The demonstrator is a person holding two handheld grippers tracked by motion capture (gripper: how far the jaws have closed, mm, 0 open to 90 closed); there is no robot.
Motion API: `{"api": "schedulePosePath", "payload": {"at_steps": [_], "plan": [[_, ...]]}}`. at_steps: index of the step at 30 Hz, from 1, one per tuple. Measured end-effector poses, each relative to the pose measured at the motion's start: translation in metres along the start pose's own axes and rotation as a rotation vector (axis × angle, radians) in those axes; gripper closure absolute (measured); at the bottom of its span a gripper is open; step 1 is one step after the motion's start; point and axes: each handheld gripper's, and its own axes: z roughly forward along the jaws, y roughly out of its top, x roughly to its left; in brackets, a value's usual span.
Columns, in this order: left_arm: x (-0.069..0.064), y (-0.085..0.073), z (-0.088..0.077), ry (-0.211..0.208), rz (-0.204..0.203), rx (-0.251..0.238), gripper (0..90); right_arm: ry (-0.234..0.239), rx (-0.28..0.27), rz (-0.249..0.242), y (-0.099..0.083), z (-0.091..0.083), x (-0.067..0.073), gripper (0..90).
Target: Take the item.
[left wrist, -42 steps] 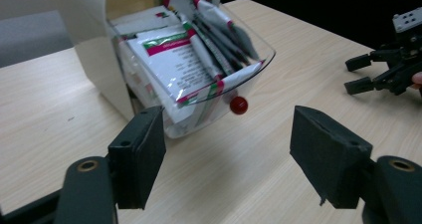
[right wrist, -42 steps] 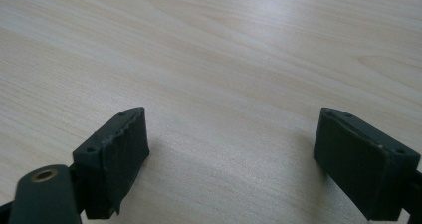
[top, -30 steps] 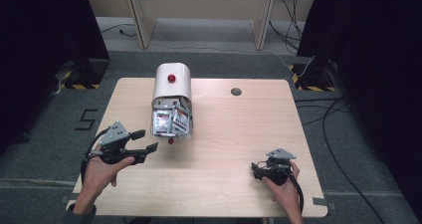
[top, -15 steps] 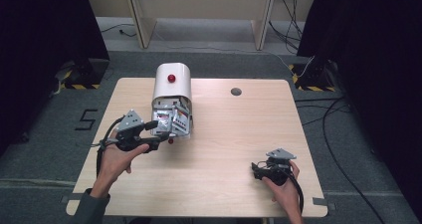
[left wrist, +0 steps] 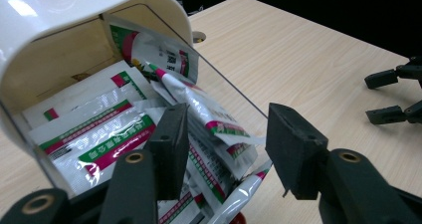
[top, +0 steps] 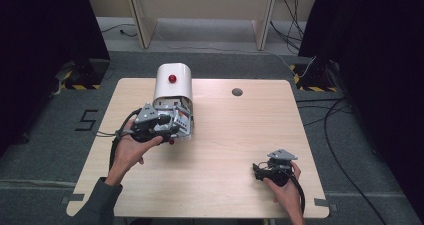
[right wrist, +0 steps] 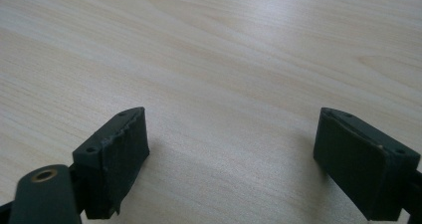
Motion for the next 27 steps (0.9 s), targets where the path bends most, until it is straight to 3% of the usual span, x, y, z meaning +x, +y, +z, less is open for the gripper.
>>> {"api": "schedulePosePath", "payload": {"at_steps": [6, 17, 23, 27], "plan": [[-0.001, 0.002, 0.008, 0.006, 0.007, 0.023, 55.1, 0.000, 0.000, -0.001, 0.000, 0.000, 0.000, 14.8], [-0.007, 0.009, 0.018, 0.000, 0.015, 0.022, 58.6, 0.001, 0.000, -0.003, 0.000, 0.000, 0.000, 14.8], [-0.014, 0.013, 0.020, 0.021, 0.069, 0.024, 59.9, 0.001, 0.000, -0.003, 0.000, 0.000, 0.000, 14.8], [-0.015, 0.016, 0.020, 0.017, 0.072, 0.024, 59.8, 0.001, 0.000, -0.003, 0.000, 0.000, 0.000, 14.8]]}}
